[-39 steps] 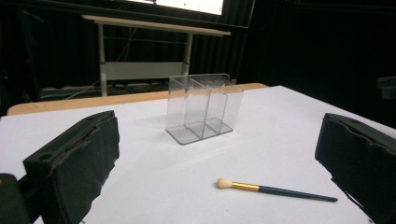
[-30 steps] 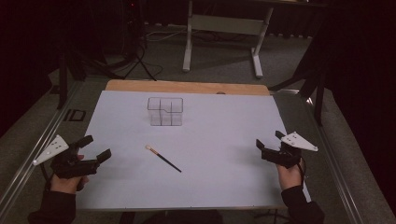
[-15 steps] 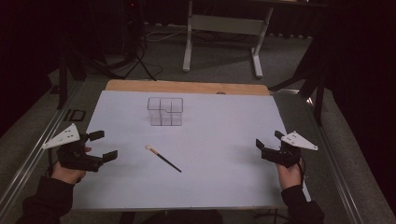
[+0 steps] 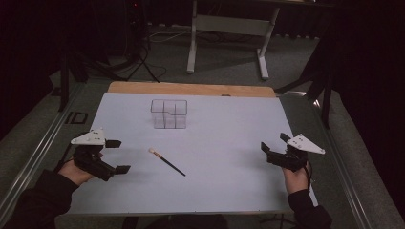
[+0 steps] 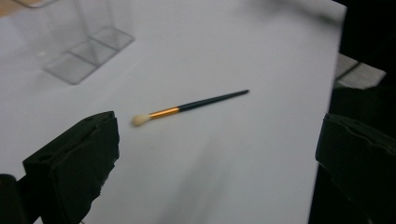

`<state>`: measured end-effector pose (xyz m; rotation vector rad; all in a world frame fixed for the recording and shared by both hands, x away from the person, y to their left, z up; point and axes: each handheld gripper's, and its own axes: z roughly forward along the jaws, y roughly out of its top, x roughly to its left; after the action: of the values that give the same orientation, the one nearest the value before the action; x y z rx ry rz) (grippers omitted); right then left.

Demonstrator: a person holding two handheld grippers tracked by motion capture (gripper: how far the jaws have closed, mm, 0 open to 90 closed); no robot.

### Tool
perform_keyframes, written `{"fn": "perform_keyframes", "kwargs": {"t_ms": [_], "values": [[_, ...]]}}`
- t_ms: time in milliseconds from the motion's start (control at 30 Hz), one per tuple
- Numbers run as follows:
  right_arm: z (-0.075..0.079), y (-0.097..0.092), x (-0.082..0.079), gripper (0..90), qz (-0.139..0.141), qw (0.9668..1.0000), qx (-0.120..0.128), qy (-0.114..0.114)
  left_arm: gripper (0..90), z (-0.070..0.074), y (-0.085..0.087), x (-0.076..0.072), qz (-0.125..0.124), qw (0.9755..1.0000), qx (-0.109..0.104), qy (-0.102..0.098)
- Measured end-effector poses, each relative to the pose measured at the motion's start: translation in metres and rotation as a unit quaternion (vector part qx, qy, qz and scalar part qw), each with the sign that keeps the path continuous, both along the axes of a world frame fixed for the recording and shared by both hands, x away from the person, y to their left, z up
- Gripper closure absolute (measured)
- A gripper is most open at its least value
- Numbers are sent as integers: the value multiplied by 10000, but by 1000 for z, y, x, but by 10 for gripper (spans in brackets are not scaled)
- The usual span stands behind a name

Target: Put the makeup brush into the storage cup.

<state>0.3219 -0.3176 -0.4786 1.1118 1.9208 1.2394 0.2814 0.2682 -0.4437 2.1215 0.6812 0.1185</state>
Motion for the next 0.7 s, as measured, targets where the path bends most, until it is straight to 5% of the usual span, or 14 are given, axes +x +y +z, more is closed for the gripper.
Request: {"fn": "perform_keyframes", "kwargs": {"t_ms": [133, 233, 567, 667, 700], "values": [[0, 0, 1, 135, 42, 10000, -5, 11, 0, -5, -11, 3, -249, 9988, 389, 192], [-1, 0, 1, 135, 36, 10000, 2, 33, 0, -11, -20, 4, -518, 9951, 737, 399], [0, 1, 1, 137, 81, 10000, -30, 21, 0, -14, -35, 8, -916, 9868, 1184, 621], [-1, 1, 1, 137, 81, 10000, -32, 35, 0, -16, -44, 8, -1111, 9809, 1445, 678], [-1, 1, 1, 137, 78, 10000, -30, 43, 0, -16, -44, 8, -1111, 9809, 1445, 678]]}}
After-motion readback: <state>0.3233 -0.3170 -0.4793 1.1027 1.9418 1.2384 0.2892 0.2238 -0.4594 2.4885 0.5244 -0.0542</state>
